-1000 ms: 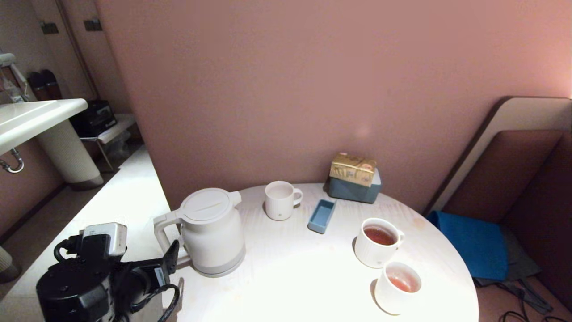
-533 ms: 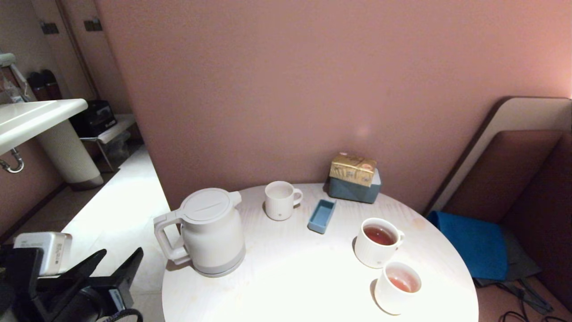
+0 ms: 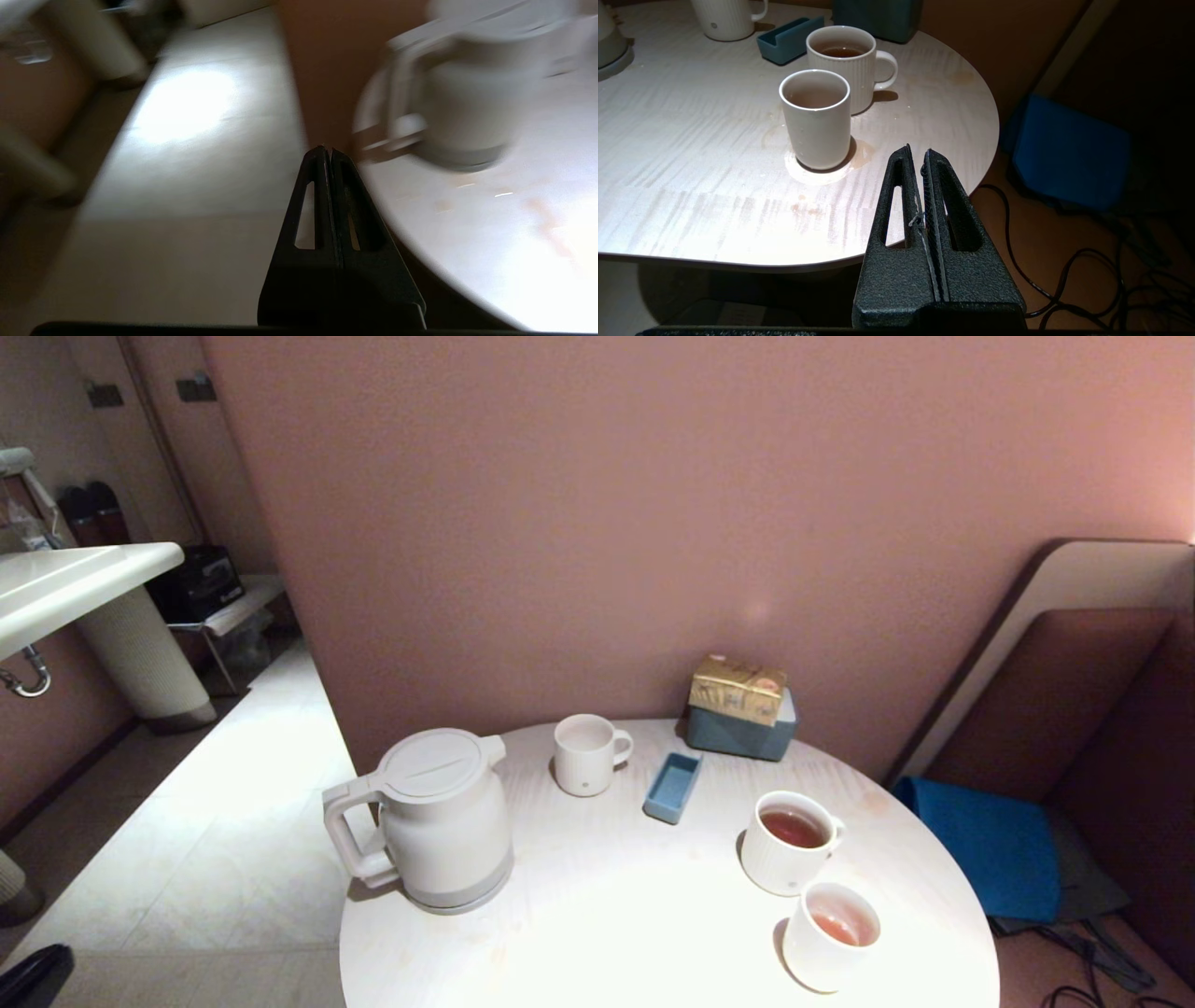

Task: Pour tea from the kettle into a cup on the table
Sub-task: Pick up the cup

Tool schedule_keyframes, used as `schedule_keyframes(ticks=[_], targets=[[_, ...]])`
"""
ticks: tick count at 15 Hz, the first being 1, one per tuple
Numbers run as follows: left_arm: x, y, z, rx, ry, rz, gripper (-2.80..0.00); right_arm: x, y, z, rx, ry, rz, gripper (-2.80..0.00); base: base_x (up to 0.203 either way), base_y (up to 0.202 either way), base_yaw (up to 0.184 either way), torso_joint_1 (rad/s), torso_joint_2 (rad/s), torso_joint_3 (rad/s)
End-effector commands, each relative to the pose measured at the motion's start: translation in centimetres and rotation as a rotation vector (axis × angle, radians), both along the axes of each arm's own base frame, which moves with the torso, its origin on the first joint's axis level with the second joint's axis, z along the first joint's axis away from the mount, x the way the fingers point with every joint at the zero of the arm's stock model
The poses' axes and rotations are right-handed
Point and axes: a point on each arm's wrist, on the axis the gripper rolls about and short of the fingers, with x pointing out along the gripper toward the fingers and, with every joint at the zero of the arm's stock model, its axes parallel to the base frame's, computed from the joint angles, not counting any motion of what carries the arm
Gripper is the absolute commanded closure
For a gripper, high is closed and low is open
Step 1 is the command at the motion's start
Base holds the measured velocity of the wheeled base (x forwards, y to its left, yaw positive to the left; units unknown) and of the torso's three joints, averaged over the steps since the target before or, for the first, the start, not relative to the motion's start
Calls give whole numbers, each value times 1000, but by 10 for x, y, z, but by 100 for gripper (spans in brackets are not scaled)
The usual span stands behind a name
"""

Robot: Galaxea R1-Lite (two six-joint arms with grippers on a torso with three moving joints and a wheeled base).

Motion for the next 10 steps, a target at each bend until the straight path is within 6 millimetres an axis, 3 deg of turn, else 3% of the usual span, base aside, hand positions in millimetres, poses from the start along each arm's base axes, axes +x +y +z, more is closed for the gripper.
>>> schedule_keyframes(ticks=[1,7,10], targets=[[-24,10,2,2,-89,132,0,0,0,0,-1,0,1,0,0,0,0,0,0,0],[-42,12,1,25,-167,410,0,0,0,0,-1,0,1,0,0,0,0,0,0,0],[-50,9,-18,30,-199,319,0,0,0,0,-1,0,1,0,0,0,0,0,0,0]])
